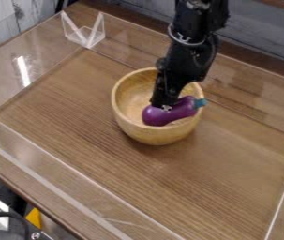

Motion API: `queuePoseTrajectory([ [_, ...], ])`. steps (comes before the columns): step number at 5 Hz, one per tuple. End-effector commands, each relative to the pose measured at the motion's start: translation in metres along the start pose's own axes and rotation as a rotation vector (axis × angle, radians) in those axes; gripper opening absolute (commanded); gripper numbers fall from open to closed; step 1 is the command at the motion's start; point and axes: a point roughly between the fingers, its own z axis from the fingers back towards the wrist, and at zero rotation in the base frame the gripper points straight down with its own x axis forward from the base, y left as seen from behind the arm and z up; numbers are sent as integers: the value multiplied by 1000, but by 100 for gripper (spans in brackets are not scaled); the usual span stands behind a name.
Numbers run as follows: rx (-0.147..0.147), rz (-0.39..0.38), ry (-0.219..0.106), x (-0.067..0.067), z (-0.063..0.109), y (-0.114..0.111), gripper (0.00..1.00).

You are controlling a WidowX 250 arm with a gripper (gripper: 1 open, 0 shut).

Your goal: Put the purple eggplant in the brown bowl

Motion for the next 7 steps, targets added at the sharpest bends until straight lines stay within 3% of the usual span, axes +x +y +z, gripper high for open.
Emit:
queuePoseTrajectory([
  [1, 33, -13, -7, -6, 18, 8, 0],
  [2, 23, 22, -8, -8, 7, 10, 100],
  [3, 12, 61, -13, -11, -3, 14, 100],
  [5, -11, 165, -30, -22, 5, -6, 100],
  [7, -22, 230, -46, -25, 14, -5, 100],
])
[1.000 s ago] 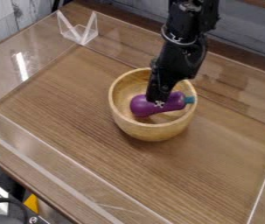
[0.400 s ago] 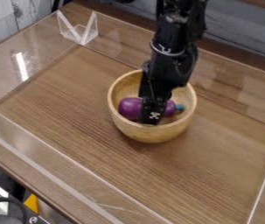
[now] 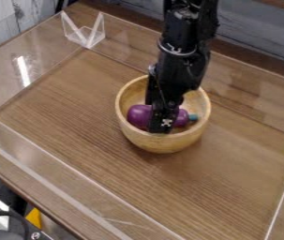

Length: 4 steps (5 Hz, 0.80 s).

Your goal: Put the purple eggplant in the brown bowl

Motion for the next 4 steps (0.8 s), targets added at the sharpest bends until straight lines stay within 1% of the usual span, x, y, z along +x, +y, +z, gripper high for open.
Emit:
queuePoseTrajectory([
  [1, 47, 46, -56, 0, 22, 9, 100],
  [2, 49, 31, -65, 6, 24, 10, 100],
  [3, 52, 10, -67, 11, 25, 10, 100],
  [4, 56, -3, -69, 15, 19, 16, 100],
])
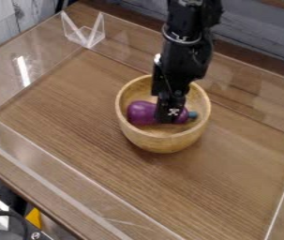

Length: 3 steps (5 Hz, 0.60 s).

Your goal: Put the purple eggplant in the brown bowl

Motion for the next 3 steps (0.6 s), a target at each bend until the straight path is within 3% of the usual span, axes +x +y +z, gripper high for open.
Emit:
queuePoseTrajectory([
  [1, 44, -12, -36, 8, 6, 12, 100],
  [3, 42, 40, -39, 25, 11, 17, 100],
])
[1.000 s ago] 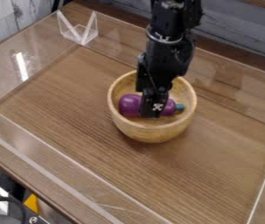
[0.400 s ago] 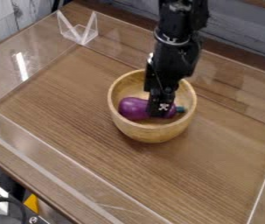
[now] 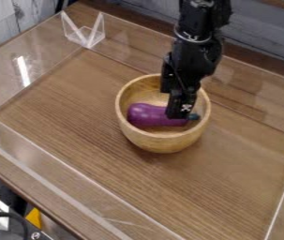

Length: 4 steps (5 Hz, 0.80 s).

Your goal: Put the purple eggplant in the brown bowl

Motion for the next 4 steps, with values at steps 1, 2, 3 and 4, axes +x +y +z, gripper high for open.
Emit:
queuePoseTrajectory([
  [1, 28, 61, -41, -5, 20, 7, 0],
  [2, 18, 117, -44, -14, 24, 8, 100],
  [3, 18, 97, -46, -19, 25, 7, 100],
  [4, 19, 80, -46, -25, 29, 6, 100],
])
